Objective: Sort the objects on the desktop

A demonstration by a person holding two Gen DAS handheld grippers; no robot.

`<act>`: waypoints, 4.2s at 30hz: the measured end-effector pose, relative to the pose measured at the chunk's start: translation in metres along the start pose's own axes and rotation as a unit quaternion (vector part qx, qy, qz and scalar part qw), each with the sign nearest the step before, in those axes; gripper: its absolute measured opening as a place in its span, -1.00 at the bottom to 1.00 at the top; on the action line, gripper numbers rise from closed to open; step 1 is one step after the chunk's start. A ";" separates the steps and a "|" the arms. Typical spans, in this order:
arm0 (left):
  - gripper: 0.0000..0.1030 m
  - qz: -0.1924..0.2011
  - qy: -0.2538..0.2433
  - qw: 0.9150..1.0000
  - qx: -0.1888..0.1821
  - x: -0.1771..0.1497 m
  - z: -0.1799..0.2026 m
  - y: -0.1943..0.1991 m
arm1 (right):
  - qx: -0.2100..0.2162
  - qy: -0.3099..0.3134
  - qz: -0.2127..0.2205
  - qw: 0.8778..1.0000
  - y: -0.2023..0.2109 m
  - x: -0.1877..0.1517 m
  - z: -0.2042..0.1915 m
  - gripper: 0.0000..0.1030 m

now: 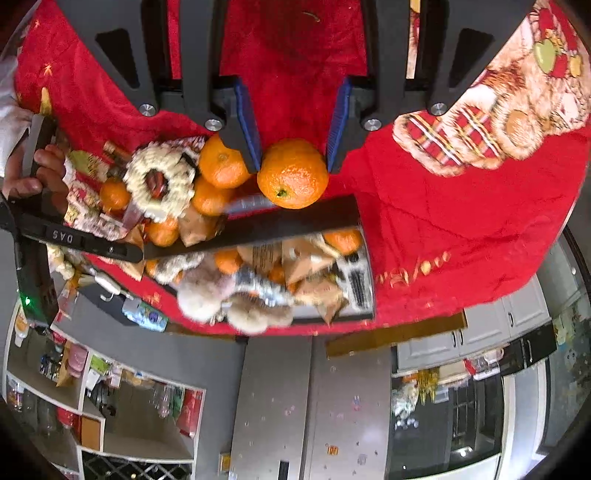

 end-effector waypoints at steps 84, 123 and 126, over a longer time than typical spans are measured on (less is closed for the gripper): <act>-0.27 0.021 -0.010 1.000 0.005 0.117 0.042 -0.099 | 0.014 0.034 -0.093 0.995 -0.126 0.056 -0.028 -0.31; 1.00 0.084 0.037 0.995 0.032 0.156 0.002 0.005 | 0.068 0.008 0.004 0.998 -0.036 0.092 -0.056 1.00; 1.00 0.095 0.043 0.994 0.028 0.153 0.003 0.024 | 0.062 0.011 0.015 0.998 -0.019 0.094 -0.059 1.00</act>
Point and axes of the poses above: each gripper's, at about its wrist camera, not at the fingertips, and y roughly against the way its jaws point, z to its right, x to its top, the point moved 7 cm from there along -y, roughly the way its jaws point, and after that the axes turned 15 degrees about x, right-handed, at the moved point
